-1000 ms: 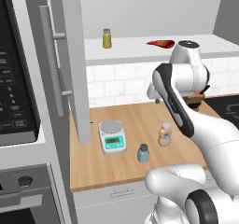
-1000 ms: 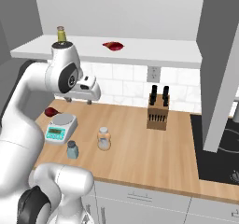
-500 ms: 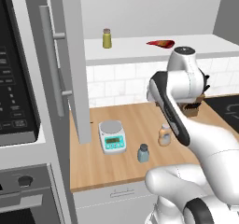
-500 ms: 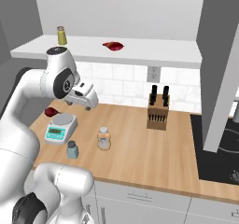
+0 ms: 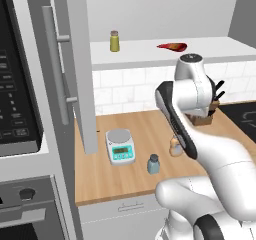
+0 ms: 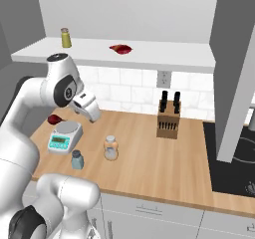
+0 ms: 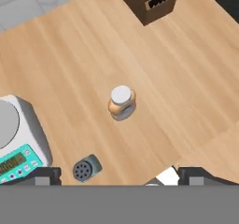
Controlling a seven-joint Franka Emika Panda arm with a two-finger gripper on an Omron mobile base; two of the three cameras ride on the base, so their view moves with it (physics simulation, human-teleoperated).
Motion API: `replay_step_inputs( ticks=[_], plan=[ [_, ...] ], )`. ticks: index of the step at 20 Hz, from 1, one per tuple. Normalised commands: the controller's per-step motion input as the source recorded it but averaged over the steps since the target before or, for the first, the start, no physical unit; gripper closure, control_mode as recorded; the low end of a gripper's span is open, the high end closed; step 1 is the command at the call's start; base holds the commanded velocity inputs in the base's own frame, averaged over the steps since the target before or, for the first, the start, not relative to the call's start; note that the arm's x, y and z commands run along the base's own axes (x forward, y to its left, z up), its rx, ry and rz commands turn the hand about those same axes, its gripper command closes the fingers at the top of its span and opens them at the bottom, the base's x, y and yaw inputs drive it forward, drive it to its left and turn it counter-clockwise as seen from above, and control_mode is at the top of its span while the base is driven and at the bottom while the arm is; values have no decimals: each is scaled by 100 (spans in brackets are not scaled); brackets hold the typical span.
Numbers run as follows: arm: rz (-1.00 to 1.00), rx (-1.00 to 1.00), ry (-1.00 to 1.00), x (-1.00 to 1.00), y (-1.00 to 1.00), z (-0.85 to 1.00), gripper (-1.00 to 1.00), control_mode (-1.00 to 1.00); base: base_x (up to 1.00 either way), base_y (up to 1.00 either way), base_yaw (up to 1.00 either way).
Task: Put the shaker and condiment bottle from the counter next to their counterparts in the cabinet.
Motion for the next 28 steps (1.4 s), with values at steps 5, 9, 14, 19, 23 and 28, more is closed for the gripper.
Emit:
replay_step_inputs(
  ticks=[5, 9, 14, 19, 23, 28],
  plan=[
    [-30, 2, 0, 0, -6, -15, -100, -100, 0, 0, 0],
    [-31, 0, 0, 0, -1, -9, -100, -100, 0, 0, 0],
    [-28, -1, -2, 0, 0, -12, -100, -100, 0, 0, 0],
    [-27, -6, -3, 6, 0, -21, -100, -100, 0, 0, 0],
    [-26, -8, -4, 13, 0, -18, -100, -100, 0, 0, 0],
    [-22, -6, -3, 24, 0, -13, -100, -100, 0, 0, 0]
  ],
)
